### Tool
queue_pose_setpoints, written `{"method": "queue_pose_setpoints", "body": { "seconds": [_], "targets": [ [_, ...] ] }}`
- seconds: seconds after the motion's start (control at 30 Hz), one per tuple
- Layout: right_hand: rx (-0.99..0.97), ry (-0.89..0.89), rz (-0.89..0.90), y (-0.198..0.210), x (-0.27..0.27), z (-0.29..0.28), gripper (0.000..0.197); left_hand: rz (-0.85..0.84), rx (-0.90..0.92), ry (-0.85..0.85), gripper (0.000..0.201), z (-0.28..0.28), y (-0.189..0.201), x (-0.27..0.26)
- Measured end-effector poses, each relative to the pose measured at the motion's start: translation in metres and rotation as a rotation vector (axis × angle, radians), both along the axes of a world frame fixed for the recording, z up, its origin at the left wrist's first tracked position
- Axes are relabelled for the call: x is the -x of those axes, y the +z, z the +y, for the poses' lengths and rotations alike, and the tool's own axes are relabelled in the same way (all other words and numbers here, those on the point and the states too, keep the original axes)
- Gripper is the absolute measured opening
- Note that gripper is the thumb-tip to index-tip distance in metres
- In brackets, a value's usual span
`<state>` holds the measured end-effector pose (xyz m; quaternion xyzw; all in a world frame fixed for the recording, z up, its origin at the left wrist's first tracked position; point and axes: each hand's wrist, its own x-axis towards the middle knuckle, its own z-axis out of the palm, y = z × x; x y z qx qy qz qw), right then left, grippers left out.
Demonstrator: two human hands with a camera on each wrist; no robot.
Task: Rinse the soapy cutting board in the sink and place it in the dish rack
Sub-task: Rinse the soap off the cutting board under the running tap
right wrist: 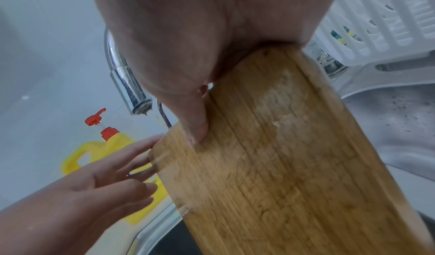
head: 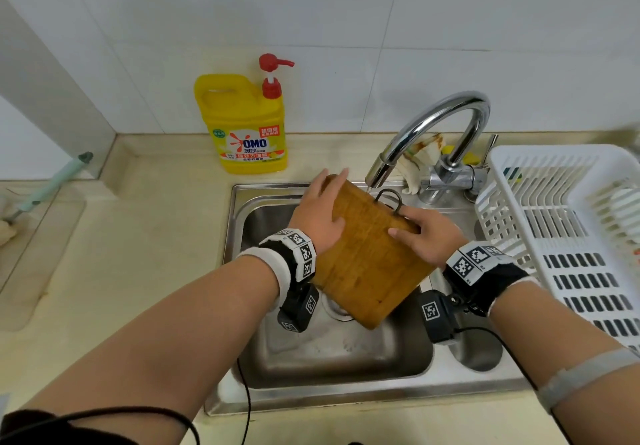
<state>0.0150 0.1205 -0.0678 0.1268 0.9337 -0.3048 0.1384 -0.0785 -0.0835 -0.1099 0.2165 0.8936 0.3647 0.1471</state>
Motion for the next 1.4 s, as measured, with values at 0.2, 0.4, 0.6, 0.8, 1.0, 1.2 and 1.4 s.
{"method": "queue_pose_setpoints", "body": {
  "seconds": [0.2, 0.4, 0.6, 0.8, 1.0, 1.2, 1.4],
  "targets": [
    [-0.029, 0.036, 0.047, 0.003, -0.005, -0.003, 0.028, 0.272, 0.249, -0.118, 0.072, 0.002, 0.008, -0.012],
    [-0.003, 0.023, 0.088, 0.003, -0.011, -0.008, 0.025, 0.381, 0.308, -0.294, 0.064, 0.005, 0.017, -0.016],
    [-0.051, -0.165, 0.066, -0.008, -0.014, 0.001, 0.026, 0.363, 0.427, -0.272, 0.055, 0.023, 0.029, 0.001],
    [-0.029, -0.220, 0.111, -0.019, -0.016, 0.006, 0.030, 0.354, 0.487, -0.260, 0.052, 0.037, 0.032, 0.017],
    [-0.022, -0.229, 0.185, -0.018, 0.001, 0.000, 0.030, 0.335, 0.469, -0.237, 0.051, 0.026, 0.029, 0.034],
    [-0.092, -0.227, 0.257, -0.027, 0.021, -0.004, 0.032, 0.224, 0.428, -0.192, 0.037, 0.013, 0.018, 0.042],
    [-0.090, -0.147, 0.341, -0.035, 0.031, -0.021, 0.036, 0.159, 0.311, -0.051, 0.034, -0.017, 0.002, 0.039]
  ]
}}
